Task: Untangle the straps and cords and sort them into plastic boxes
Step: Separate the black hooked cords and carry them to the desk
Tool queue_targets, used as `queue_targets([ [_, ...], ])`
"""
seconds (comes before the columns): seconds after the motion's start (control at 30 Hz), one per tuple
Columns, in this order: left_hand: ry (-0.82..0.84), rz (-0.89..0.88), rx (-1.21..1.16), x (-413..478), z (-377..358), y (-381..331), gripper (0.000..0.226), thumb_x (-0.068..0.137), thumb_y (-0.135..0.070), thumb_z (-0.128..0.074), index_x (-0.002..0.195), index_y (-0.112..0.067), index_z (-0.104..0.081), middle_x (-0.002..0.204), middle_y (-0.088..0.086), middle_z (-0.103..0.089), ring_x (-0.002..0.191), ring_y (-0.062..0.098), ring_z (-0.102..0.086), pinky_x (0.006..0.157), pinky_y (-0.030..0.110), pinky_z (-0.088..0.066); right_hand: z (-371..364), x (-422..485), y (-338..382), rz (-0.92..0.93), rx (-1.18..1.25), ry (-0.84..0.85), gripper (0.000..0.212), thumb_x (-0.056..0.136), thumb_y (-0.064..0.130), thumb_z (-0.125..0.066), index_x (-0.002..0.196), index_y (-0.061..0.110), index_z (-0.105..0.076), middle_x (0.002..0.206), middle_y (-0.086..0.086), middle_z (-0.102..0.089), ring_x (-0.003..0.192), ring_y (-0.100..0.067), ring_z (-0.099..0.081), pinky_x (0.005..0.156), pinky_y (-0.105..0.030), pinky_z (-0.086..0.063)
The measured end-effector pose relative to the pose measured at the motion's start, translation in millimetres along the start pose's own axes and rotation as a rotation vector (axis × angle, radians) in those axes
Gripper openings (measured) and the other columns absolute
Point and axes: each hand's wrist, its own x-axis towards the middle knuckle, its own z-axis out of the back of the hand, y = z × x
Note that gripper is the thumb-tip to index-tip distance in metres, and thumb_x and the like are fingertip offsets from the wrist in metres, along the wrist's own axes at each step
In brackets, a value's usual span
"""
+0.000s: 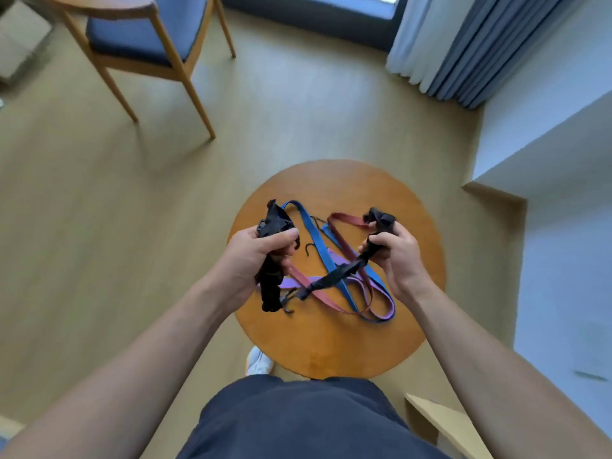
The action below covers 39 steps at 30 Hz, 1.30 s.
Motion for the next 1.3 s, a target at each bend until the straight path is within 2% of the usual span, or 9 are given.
queue_targets([
  [0.1,0.057,-0.025,-0.034,-7,-7,-22,0.018,0.089,-0.022,-0.079,0.086,-0.011,-0.065,0.069,0.005,-0.065,0.051,0.017,-0.058,0.055,0.028,-0.053,2,-32,38,0.094,0.021,0.035,0.025,0.071,0.005,-0.055,0.095,0.004,-0.062,0.071,-0.011,-0.054,0.062,-0.027,-0.052,0.065,-0.034,-0.049],
  [0.23,0.118,-0.113,-0.048,-22,-19,-47,0.018,0.089,-0.018,-0.078,0.094,-0.004,-0.067,0.068,0.010,-0.067,0.049,0.018,-0.058,0.050,0.024,-0.050,0,-78,72,0.198,-0.055,0.119,0.033,0.081,0.017,-0.060,0.109,-0.002,-0.060,0.070,-0.006,-0.049,0.063,-0.023,-0.046,0.074,-0.046,-0.033],
  [0.37,0.155,-0.233,-0.032,-39,-29,-64,0.025,0.088,-0.023,-0.079,0.100,-0.003,-0.072,0.078,0.011,-0.074,0.055,0.018,-0.059,0.054,0.026,-0.050,-6,-129,99,0.341,-0.311,0.169,0.042,0.078,0.011,-0.076,0.118,0.016,-0.065,0.077,-0.001,-0.050,0.068,-0.015,-0.047,0.068,-0.027,-0.042],
  [0.53,0.346,-0.334,-0.021,-62,-44,-77,0.031,0.091,-0.033,-0.078,0.114,-0.012,-0.073,0.105,0.006,-0.079,0.073,0.016,-0.068,0.065,0.027,-0.053,-19,-183,117,0.481,-0.706,0.008,0.033,0.090,0.003,-0.068,0.117,0.021,-0.065,0.095,0.005,-0.068,0.083,-0.003,-0.063,0.079,-0.015,-0.046],
  [0.7,0.588,-0.441,0.194,-93,-58,-63,0.027,0.092,-0.017,-0.076,0.115,-0.030,-0.076,0.114,0.000,-0.078,0.079,0.017,-0.069,0.078,0.033,-0.054,-30,-236,117,0.497,-1.058,-0.199,0.031,0.092,0.022,-0.070,0.119,0.023,-0.054,0.102,0.003,-0.067,0.092,-0.017,-0.062,0.078,-0.029,-0.049],
  [0.8,0.710,-0.477,0.299,-112,-68,-49,0.037,0.088,-0.008,-0.079,0.119,-0.027,-0.075,0.097,0.001,-0.076,0.075,0.017,-0.067,0.074,0.030,-0.056,-34,-271,109,0.565,-1.015,-0.290,0.030,0.090,0.025,-0.072,0.112,0.025,-0.053,0.098,0.005,-0.064,0.087,-0.011,-0.061,0.074,-0.025,-0.050],
  [0.97,0.829,-0.495,0.376,-141,-89,-13,0.021,0.089,-0.004,-0.077,0.109,-0.006,-0.072,0.075,0.008,-0.065,0.061,0.016,-0.061,0.061,0.026,-0.055,-22,-327,88,0.669,-0.929,-0.442,0.023,0.088,0.025,-0.075,0.108,0.032,-0.066,0.096,0.011,-0.063,0.089,-0.005,-0.059,0.079,-0.020,-0.045],
  [1.13,0.880,-0.472,0.535,-161,-111,26,0.011,0.090,-0.010,-0.078,0.098,-0.006,-0.073,0.066,0.000,-0.063,0.056,0.013,-0.056,0.053,0.021,-0.047,13,-384,61,0.597,-0.889,-0.648,0.038,0.082,0.025,-0.082,0.114,0.037,-0.066,0.099,0.014,-0.055,0.087,0.002,-0.054,0.076,-0.013,-0.040],
  [1.3,1.050,-0.397,0.651,-206,-146,74,0.015,0.090,-0.010,-0.078,0.102,-0.005,-0.072,0.069,0.002,-0.062,0.060,0.017,-0.056,0.056,0.023,-0.049,45,-458,23,0.567,-0.658,-0.792,0.038,0.079,0.008,-0.080,0.104,0.035,-0.069,0.092,0.008,-0.065,0.083,-0.012,-0.065,0.081,-0.027,-0.054],
])
